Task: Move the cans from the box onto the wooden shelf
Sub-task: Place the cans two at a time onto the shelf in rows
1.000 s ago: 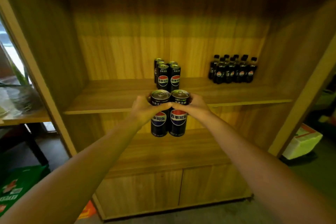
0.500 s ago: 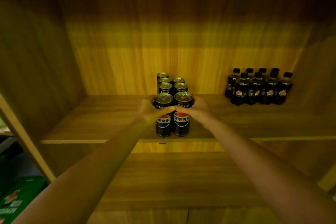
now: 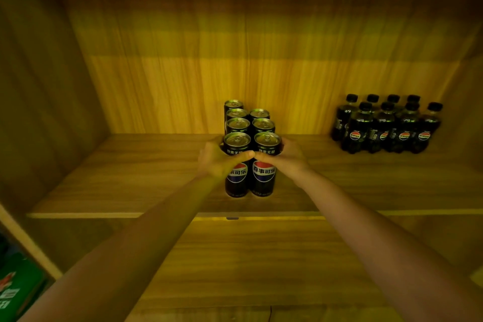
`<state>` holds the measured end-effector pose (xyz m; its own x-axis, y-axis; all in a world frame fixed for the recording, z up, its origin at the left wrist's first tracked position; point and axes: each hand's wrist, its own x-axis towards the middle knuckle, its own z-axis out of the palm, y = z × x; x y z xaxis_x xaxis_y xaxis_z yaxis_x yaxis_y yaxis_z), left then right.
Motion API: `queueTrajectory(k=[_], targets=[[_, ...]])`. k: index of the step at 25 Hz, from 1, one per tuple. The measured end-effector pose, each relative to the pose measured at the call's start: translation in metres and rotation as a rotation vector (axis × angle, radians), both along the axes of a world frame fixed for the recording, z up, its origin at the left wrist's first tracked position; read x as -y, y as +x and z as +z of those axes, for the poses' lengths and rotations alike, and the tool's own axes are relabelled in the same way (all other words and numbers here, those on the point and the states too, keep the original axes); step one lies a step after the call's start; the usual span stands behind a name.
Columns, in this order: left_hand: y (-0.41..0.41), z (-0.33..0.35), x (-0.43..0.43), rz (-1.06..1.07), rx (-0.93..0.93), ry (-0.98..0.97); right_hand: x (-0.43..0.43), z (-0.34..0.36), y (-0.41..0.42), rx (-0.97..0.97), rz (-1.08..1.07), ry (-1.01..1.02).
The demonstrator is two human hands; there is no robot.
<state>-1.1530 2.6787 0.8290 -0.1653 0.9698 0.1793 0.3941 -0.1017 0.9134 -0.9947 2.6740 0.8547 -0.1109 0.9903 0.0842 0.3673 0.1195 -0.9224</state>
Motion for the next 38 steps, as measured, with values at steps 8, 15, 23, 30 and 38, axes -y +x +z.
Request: queueTrajectory(k=[8, 15, 23, 30, 38], targets=[[-0.002, -0.026, 0.005, -0.006, -0.034, -0.065, -0.009, -0.050, 0.007, -0.012, -0.134, 0.004], [-0.012, -0.082, 0.013, 0.023, -0.712, -0.125, 0.002, -0.108, 0.008, 0.653, -0.222, 0.094], [-0.005, -0.095, 0.011, 0.107, -0.757, -0.050, 0.000, -0.118, 0.002, 0.642, -0.375, 0.212], [-0.003, -0.094, 0.009, 0.111, -0.796, -0.090, -0.003, -0.117, 0.003, 0.695, -0.372, 0.239], [-0.015, -0.080, 0.027, 0.139, -0.790, -0.112, 0.012, -0.098, 0.010, 0.508, -0.326, 0.202]])
